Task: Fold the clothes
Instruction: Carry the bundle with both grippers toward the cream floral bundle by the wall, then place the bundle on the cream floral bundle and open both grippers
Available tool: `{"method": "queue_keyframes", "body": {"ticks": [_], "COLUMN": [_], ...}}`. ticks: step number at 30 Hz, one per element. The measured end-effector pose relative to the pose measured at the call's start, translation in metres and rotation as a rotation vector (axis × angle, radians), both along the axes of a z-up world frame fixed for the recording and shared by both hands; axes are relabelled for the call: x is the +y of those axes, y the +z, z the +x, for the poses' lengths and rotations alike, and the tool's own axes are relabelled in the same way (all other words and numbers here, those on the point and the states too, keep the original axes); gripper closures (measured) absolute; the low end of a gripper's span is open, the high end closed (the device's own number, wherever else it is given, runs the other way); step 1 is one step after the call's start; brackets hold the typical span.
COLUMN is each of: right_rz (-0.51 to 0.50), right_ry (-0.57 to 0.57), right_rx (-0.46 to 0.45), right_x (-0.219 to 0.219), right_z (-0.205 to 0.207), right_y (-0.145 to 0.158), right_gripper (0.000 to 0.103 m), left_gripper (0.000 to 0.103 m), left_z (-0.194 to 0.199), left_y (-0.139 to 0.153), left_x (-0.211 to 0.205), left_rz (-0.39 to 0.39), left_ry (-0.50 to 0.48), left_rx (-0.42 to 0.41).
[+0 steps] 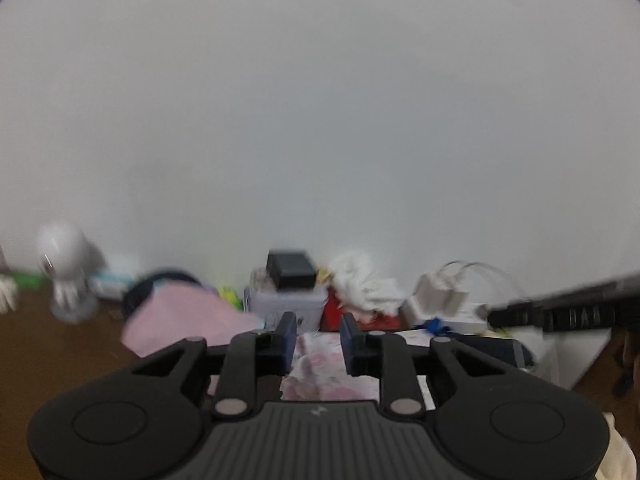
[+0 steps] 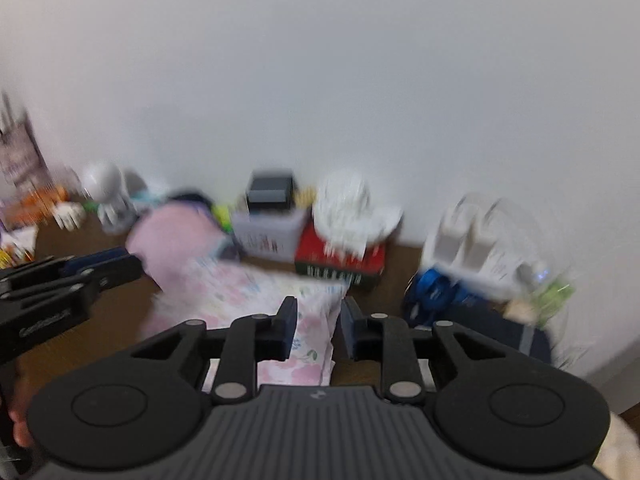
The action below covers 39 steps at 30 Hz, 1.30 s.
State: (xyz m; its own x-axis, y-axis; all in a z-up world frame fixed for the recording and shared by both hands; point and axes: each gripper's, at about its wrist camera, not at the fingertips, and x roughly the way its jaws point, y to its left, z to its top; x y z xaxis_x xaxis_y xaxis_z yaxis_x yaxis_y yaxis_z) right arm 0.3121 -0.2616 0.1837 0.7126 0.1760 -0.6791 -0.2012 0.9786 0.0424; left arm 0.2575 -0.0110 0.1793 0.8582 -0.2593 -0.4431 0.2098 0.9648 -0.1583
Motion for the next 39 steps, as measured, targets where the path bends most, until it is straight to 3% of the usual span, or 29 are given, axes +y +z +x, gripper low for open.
{"method": "queue_keyframes", "body": {"ticks": [2,4,7,9,11,13,15,17,20,23,30,39], "right_rz": [0.013,0.021,0.004,-0.011,-0.007,0.006,-0.002,-0.014,-0.007,0.039,0.116,-0.007], "right_ry": [-0.006,-0.002,0.031,0.037,0.040,0.046,0.048,0.043,0.020,-0.032,-0.114,-0.135], "right_rx": [-0.051,-0.099,-0.161,-0.181,-0.185,-0.184,-0.191,-0.184,-0.160,-0.148,-0.086,-0.047], "right_x": [-0.003,-0.001,0.008,0.015,0.020,0.025,0.031,0.039,0.049,0.053,0.064,0.084], "right_z": [-0.029,-0.065,-0.121,-0.157,-0.189,-0.222,-0.252,-0.278,-0.309,-0.334,-0.370,-0.360], "right_y": [0.033,0.063,0.093,0.099,0.095,0.087,0.068,0.044,0.003,-0.039,-0.132,-0.171], "right_gripper": [0.079,0.074,0.060,0.057,0.051,0.035,0.025,0.023,0.016,0.000,0.000,0.000], "left_gripper": [0.074,0.053,0.051,0.048,0.035,0.026,0.025,0.022,0.018,0.016,0.016,0.015], "left_z": [-0.030,-0.060,-0.113,-0.146,-0.175,-0.203,-0.224,-0.241,-0.261,-0.273,-0.278,-0.273], "left_y": [0.023,0.040,0.044,0.040,0.031,0.016,-0.004,-0.024,-0.054,-0.083,-0.141,-0.171], "left_x": [-0.002,-0.004,0.006,0.013,0.020,0.027,0.031,0.034,0.031,0.032,0.031,0.027], "left_rz": [0.046,0.091,0.124,0.131,0.121,0.091,0.063,0.044,0.082,0.108,0.155,0.181], "left_ry": [-0.007,-0.012,0.015,0.050,0.084,0.124,0.134,0.136,0.175,0.192,0.209,0.203], "left_rx": [-0.037,-0.070,-0.080,-0.071,-0.053,-0.057,-0.043,-0.016,-0.002,0.038,0.141,0.198]}}
